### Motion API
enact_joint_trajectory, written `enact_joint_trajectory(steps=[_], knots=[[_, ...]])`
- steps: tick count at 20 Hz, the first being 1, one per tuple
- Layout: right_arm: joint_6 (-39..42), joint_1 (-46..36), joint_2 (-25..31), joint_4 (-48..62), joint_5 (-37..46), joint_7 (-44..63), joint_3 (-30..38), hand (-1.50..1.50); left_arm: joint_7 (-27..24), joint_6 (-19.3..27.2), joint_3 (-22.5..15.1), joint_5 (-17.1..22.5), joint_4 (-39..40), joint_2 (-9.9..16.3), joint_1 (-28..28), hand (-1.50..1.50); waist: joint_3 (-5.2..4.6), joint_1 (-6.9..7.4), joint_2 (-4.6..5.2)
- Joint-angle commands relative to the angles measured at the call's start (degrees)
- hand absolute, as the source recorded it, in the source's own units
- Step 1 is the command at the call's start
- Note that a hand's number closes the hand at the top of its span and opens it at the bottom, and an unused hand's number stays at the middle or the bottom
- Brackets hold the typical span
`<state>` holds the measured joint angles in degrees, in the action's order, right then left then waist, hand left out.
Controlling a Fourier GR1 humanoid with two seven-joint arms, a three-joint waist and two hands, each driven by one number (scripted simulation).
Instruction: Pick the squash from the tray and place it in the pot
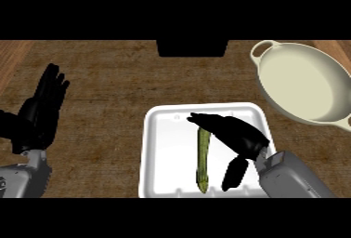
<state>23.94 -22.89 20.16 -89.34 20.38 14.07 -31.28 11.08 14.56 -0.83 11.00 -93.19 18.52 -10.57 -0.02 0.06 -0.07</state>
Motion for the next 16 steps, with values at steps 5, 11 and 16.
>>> enact_joint_trajectory(steps=[5,11,16], knots=[[1.0,2.5,-3.6,3.4,9.3,1.6,-0.1,-1.50,0.4,-2.4,2.5,-0.8,1.5,-1.1,-1.2,0.00,0.01,-0.04,0.07],[-0.9,5.5,-4.6,6.8,14.2,-4.4,1.8,-1.50,3.7,-3.6,4.2,-1.1,-5.1,-0.8,1.8,0.00,0.04,0.23,0.04],[-4.9,0.6,-12.1,17.8,19.8,-6.7,1.4,-1.50,0.9,-3.8,3.5,-3.3,2.8,-3.5,-3.3,0.00,0.03,0.27,0.23]])
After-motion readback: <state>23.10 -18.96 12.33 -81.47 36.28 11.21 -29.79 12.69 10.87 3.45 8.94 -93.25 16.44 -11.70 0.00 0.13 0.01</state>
